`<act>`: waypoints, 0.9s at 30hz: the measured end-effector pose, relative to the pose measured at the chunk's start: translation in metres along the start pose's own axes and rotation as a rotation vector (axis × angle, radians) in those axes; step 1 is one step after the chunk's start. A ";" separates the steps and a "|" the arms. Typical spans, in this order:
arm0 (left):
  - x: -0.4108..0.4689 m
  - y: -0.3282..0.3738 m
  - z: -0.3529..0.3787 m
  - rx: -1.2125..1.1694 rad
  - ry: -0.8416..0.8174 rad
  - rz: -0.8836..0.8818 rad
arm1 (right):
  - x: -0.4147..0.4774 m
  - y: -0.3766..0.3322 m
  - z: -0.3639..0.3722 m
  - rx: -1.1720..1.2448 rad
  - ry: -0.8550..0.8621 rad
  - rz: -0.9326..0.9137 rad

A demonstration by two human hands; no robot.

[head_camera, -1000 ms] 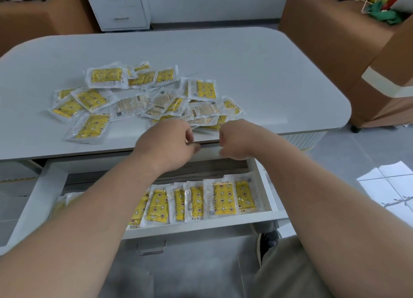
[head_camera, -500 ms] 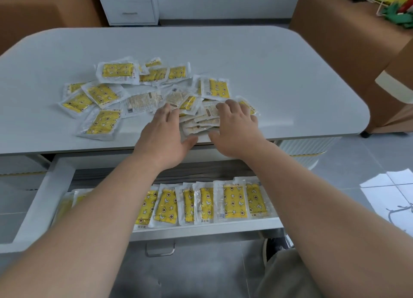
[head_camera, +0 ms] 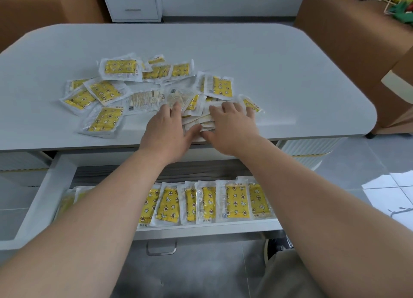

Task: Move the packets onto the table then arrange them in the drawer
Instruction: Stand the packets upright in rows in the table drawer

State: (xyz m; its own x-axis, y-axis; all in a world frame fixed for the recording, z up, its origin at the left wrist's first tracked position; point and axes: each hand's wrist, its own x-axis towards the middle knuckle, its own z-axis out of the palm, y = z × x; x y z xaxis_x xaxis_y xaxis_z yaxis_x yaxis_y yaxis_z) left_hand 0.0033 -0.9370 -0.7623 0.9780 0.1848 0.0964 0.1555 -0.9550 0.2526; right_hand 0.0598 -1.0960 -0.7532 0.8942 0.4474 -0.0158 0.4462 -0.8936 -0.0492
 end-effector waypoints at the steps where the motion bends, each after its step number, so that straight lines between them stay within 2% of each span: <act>1: -0.001 0.001 0.000 0.012 0.005 -0.003 | -0.002 0.000 -0.001 -0.008 0.029 -0.001; 7: -0.010 0.003 -0.002 0.158 0.088 -0.014 | -0.016 0.004 -0.001 0.088 0.177 -0.054; 10: -0.014 0.001 0.000 0.124 0.129 -0.014 | -0.023 0.007 -0.002 0.120 0.217 -0.087; 17: -0.024 0.005 -0.007 0.065 0.105 -0.030 | -0.035 0.027 -0.006 0.224 0.133 -0.208; 20: -0.028 0.007 -0.012 0.025 0.074 -0.054 | -0.041 0.032 -0.007 0.247 0.155 -0.231; 24: -0.035 0.010 -0.017 -0.008 -0.032 -0.085 | -0.045 0.036 -0.006 0.246 0.359 -0.253; 27: -0.040 0.012 -0.016 0.017 -0.006 -0.060 | -0.042 0.036 -0.008 0.272 0.559 -0.243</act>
State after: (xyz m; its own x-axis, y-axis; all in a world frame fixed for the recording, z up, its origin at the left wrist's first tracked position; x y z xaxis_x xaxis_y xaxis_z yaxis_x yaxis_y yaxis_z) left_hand -0.0362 -0.9521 -0.7479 0.9678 0.2402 0.0758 0.2159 -0.9462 0.2411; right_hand 0.0382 -1.1474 -0.7461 0.6860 0.4832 0.5440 0.6782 -0.6954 -0.2376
